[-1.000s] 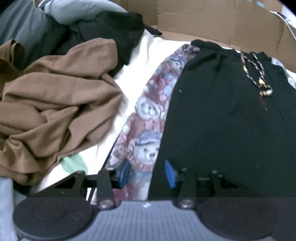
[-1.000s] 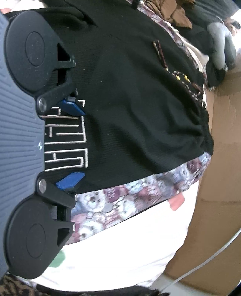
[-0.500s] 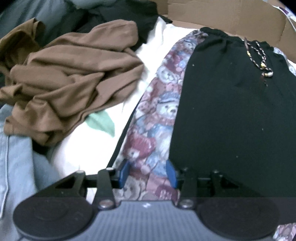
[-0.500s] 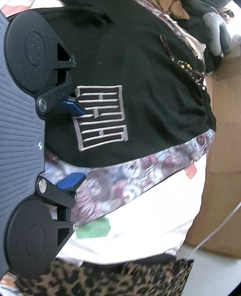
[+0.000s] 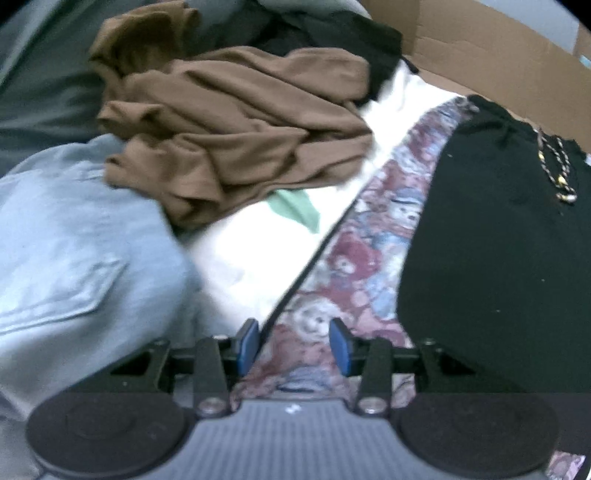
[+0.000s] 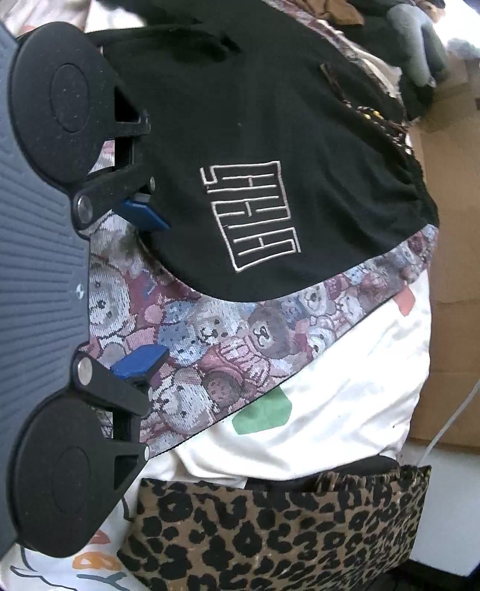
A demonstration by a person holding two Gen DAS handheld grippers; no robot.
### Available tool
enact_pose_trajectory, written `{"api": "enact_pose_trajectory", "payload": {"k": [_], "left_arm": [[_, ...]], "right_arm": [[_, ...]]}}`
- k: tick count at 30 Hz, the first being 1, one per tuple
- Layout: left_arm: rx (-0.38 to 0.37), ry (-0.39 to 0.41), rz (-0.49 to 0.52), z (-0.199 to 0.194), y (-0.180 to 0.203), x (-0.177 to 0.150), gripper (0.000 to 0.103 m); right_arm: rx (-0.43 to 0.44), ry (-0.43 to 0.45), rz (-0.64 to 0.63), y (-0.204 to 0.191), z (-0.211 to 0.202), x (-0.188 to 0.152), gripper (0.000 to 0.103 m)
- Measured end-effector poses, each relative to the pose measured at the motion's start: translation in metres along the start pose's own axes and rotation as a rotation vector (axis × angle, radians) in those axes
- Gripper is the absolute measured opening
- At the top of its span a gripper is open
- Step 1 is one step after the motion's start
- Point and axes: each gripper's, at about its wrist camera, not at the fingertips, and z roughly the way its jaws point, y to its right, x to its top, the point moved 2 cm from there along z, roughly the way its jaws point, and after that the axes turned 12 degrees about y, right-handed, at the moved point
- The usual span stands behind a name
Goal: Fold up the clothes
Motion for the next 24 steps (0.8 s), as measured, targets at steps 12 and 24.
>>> {"api": "enact_pose_trajectory", "payload": {"k": [12,24], "left_arm": [[0.024,-0.028,0.005,-0.001,-0.027,-0.021,0.034],[-0.037,-0.014,0.150,-0.003,-0.020,-0.035,0.038]], "right_arm": [[0.004,-0.007,0.014,-0.009,-0.007,0.001,0.074],[0.016,-0.029,-0.016,-0.023,-0.003,-0.002,0.073]]}}
